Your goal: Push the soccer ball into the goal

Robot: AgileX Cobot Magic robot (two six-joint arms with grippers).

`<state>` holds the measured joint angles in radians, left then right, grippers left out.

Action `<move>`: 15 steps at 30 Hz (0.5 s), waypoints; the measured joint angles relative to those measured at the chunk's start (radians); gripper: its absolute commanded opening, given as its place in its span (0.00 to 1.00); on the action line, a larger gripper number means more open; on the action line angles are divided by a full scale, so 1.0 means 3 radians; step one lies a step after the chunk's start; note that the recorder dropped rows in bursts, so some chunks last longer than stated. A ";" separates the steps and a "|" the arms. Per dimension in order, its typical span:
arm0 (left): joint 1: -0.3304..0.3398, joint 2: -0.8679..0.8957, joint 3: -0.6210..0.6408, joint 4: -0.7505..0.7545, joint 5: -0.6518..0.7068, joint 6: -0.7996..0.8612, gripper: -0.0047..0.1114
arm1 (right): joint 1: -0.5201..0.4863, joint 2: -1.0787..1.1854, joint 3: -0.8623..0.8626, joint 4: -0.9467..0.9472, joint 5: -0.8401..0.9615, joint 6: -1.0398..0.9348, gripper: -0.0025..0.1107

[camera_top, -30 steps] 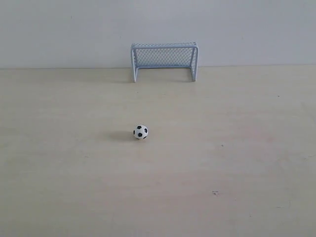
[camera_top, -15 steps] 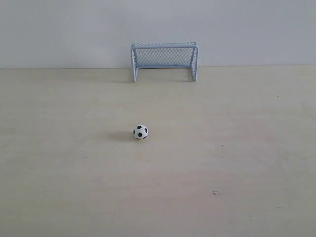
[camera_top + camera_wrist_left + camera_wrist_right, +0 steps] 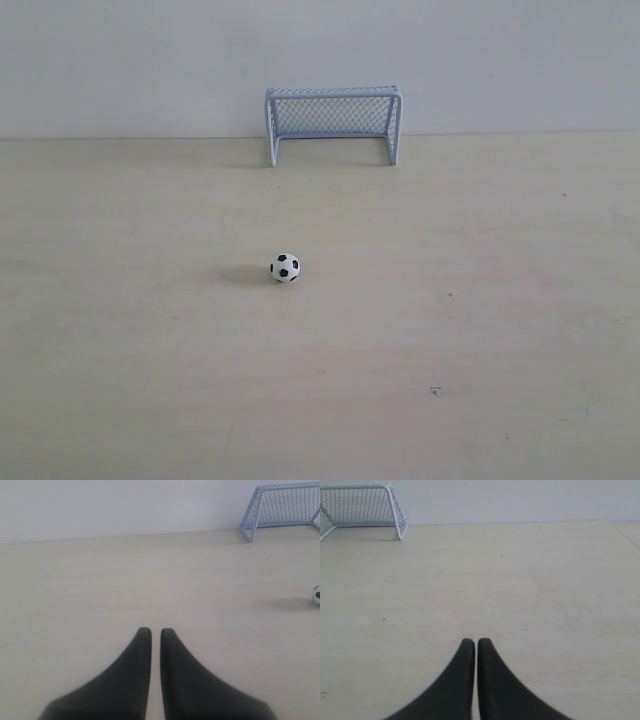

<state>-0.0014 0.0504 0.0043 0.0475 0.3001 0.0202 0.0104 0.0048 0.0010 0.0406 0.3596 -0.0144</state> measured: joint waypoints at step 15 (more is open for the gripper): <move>0.0000 0.0000 0.0000 0.0000 0.0000 0.0000 0.09 | 0.0000 0.0000 0.0000 0.0000 -0.0105 0.0000 0.02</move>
<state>-0.0014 0.0504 0.0043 0.0475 0.3001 0.0202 0.0104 0.0048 0.0010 0.0406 0.3282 -0.0144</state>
